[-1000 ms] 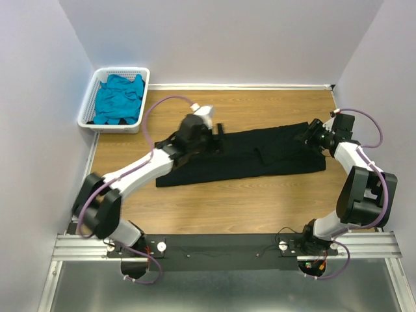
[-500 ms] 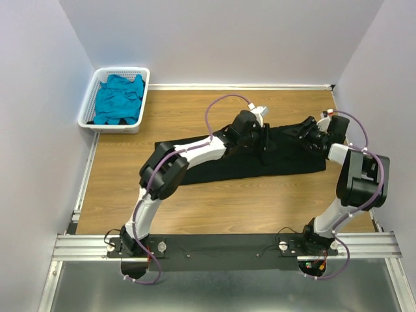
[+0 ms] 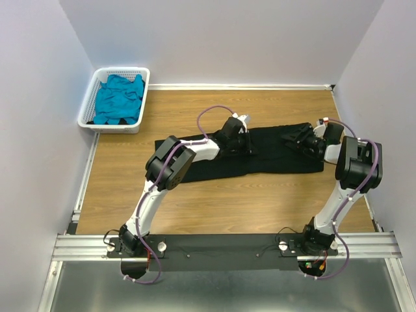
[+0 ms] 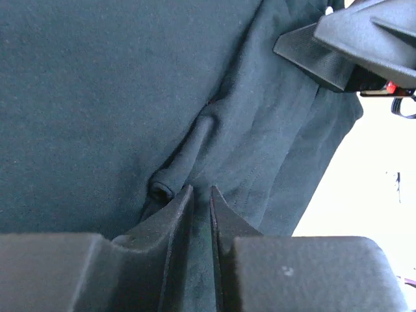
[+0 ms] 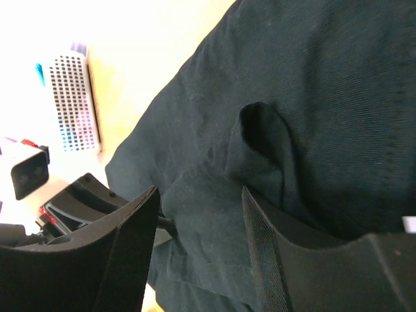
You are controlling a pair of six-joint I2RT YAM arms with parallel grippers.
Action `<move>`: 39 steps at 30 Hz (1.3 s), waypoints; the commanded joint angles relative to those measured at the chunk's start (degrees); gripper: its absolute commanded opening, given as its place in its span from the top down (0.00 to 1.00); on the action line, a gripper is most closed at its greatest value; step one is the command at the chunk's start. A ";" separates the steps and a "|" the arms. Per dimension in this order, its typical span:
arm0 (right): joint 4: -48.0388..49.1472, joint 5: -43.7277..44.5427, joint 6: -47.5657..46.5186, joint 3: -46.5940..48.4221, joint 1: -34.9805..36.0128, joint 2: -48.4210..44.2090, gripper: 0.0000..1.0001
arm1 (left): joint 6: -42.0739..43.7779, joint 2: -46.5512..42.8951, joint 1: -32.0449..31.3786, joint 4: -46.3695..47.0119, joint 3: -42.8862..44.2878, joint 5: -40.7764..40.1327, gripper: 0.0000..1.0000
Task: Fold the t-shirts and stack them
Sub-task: Fold the tshirt
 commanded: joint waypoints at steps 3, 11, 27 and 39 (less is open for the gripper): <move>-1.51 4.79 -2.90 -0.06 -2.89 -2.63 0.38 | -0.82 -0.82 1.17 -1.05 -6.83 -0.17 0.76; -20.41 16.12 -9.59 1.97 1.93 -16.42 0.38 | 3.39 -17.14 0.56 -7.35 -8.15 -6.56 0.37; -34.40 42.67 -0.28 -3.22 19.96 -22.61 0.38 | 21.15 -29.66 13.47 -29.26 -15.27 -32.24 0.18; -35.46 47.86 -2.73 3.45 18.91 -11.45 0.38 | 23.18 -18.58 17.43 -36.20 -12.81 -32.25 0.25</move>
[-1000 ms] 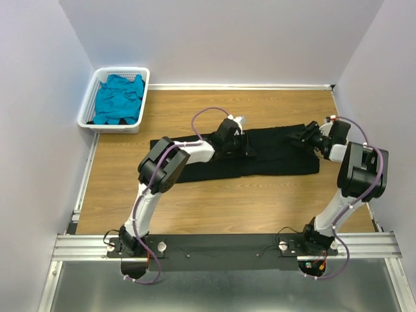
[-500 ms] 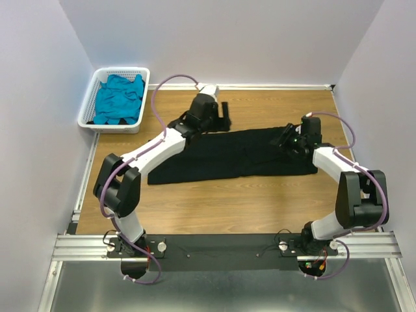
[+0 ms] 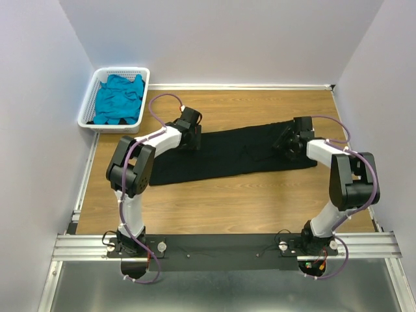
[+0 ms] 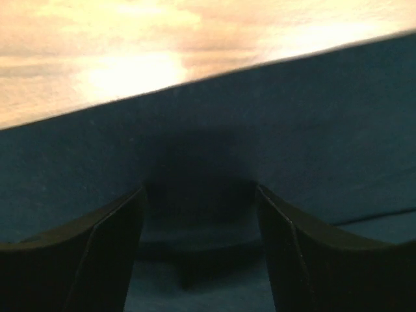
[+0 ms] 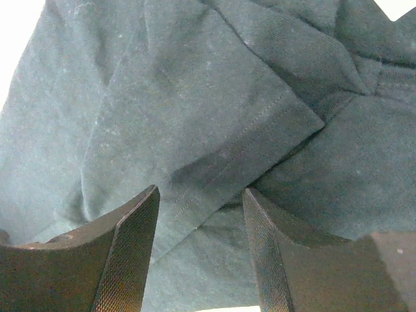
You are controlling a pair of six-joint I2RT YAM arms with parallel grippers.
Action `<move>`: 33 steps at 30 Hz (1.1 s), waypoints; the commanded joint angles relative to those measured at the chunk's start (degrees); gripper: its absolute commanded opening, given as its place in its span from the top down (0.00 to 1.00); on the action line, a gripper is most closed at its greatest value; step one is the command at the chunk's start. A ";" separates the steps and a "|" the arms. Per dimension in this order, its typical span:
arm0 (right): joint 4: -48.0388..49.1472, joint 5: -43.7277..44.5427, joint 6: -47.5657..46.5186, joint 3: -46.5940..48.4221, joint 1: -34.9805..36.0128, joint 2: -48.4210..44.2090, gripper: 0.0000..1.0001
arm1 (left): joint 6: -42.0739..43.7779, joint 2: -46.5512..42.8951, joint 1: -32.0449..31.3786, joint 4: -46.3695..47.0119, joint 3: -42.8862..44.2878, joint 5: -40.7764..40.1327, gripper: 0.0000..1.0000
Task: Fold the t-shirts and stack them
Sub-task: Fold the tshirt
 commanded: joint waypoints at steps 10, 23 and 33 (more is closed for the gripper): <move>-9.73 0.87 -13.52 28.17 -5.18 26.21 0.37 | -4.38 -1.15 0.37 -6.59 -8.47 13.41 0.28; -13.44 -8.79 -27.23 53.63 -5.18 41.54 0.36 | -12.74 -14.77 -16.42 -5.26 -24.49 23.82 0.28; -14.23 -7.76 -28.39 54.25 -4.12 35.32 0.34 | -13.45 -21.53 -21.35 -12.11 -17.56 17.06 0.20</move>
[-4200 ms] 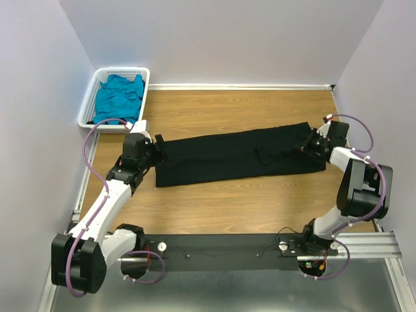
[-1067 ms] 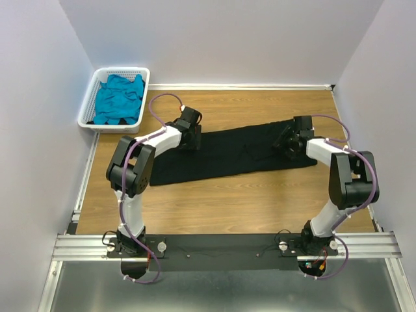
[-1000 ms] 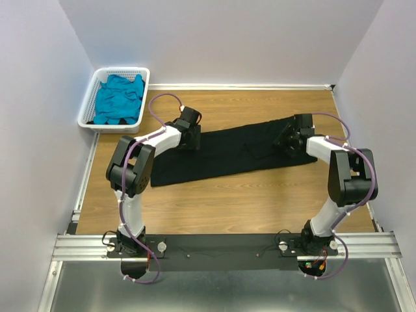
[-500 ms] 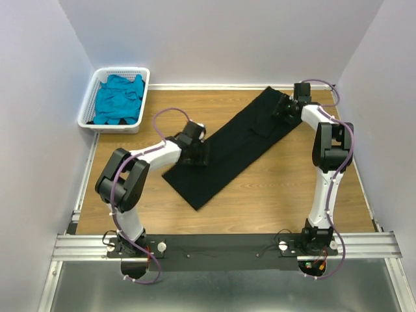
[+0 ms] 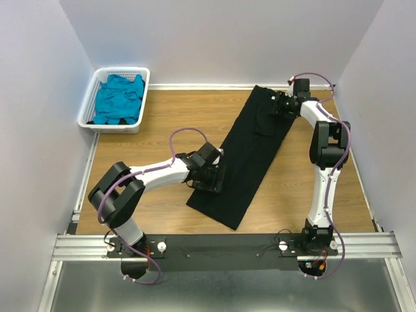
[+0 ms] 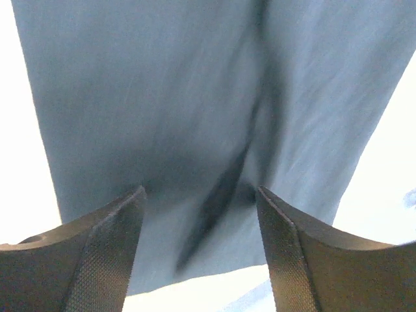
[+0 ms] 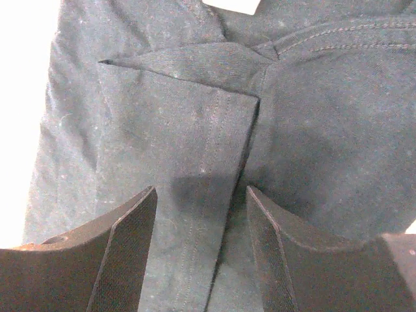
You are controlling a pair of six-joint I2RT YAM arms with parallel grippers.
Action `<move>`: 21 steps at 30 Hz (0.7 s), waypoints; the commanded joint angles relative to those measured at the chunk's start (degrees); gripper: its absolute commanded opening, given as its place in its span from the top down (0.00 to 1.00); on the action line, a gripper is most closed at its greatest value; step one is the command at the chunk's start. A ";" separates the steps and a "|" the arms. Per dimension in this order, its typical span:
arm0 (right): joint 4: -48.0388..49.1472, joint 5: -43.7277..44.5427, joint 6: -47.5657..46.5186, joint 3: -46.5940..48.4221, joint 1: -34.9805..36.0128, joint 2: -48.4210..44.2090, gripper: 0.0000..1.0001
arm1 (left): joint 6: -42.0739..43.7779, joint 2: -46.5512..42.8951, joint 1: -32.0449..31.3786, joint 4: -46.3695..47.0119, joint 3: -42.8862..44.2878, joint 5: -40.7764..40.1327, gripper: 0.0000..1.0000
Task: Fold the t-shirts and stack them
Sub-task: Fold the tshirt
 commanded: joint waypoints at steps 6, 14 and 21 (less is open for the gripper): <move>-3.33 8.36 2.41 -7.38 2.49 -13.91 0.34 | -1.16 -8.80 0.77 -11.56 7.37 -6.68 0.16; -2.28 18.47 13.73 -13.20 7.41 -15.52 0.42 | 5.77 -12.67 13.86 -3.40 6.15 -7.56 0.16; 0.54 21.20 17.18 -7.42 7.50 -8.24 0.50 | 13.43 -14.34 23.62 3.11 2.81 -12.83 0.16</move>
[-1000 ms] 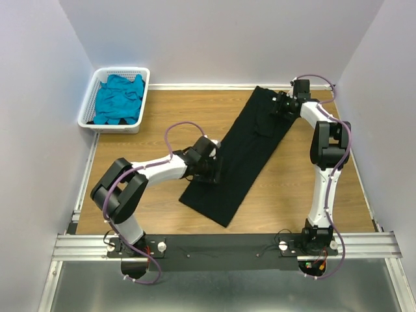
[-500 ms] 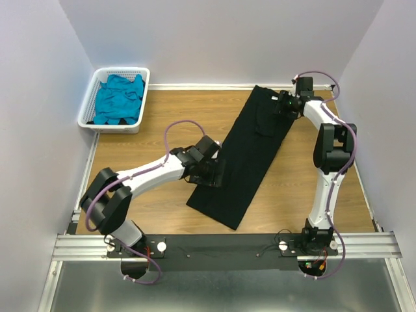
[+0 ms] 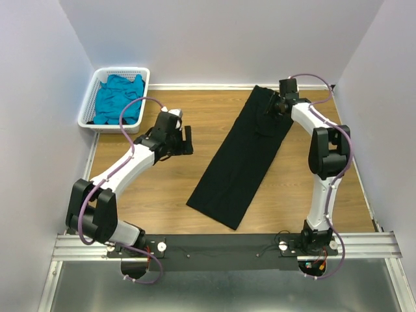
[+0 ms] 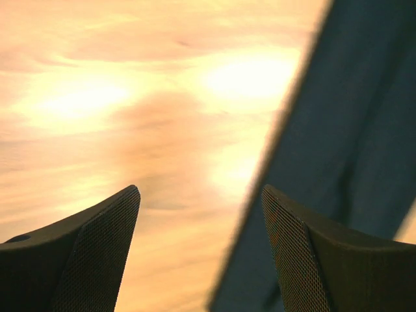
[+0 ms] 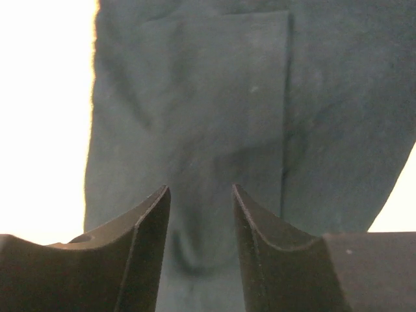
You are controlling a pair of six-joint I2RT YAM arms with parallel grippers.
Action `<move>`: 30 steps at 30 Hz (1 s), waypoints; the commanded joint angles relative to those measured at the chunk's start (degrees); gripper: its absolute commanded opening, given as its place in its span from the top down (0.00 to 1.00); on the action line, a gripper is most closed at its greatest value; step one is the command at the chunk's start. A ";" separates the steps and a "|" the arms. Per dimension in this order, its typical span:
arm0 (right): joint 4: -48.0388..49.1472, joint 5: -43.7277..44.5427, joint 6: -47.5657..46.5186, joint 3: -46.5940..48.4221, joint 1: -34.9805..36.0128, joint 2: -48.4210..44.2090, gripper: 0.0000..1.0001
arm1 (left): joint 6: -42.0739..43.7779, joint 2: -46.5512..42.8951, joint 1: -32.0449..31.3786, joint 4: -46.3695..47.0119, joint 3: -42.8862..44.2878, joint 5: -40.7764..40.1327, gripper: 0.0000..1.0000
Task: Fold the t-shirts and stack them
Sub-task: Fold the tshirt
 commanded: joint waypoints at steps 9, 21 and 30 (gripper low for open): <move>1.37 0.15 2.40 11.45 0.42 15.99 0.50 | 4.95 -4.26 3.00 9.73 -8.77 -8.68 0.16; 0.32 -12.15 -8.66 23.76 8.95 25.32 0.49 | 4.25 -4.17 2.92 11.49 -10.09 -3.95 0.16; -1.61 -8.82 -10.61 20.52 10.27 14.88 0.32 | -0.32 -10.57 1.95 5.78 -11.76 2.21 0.16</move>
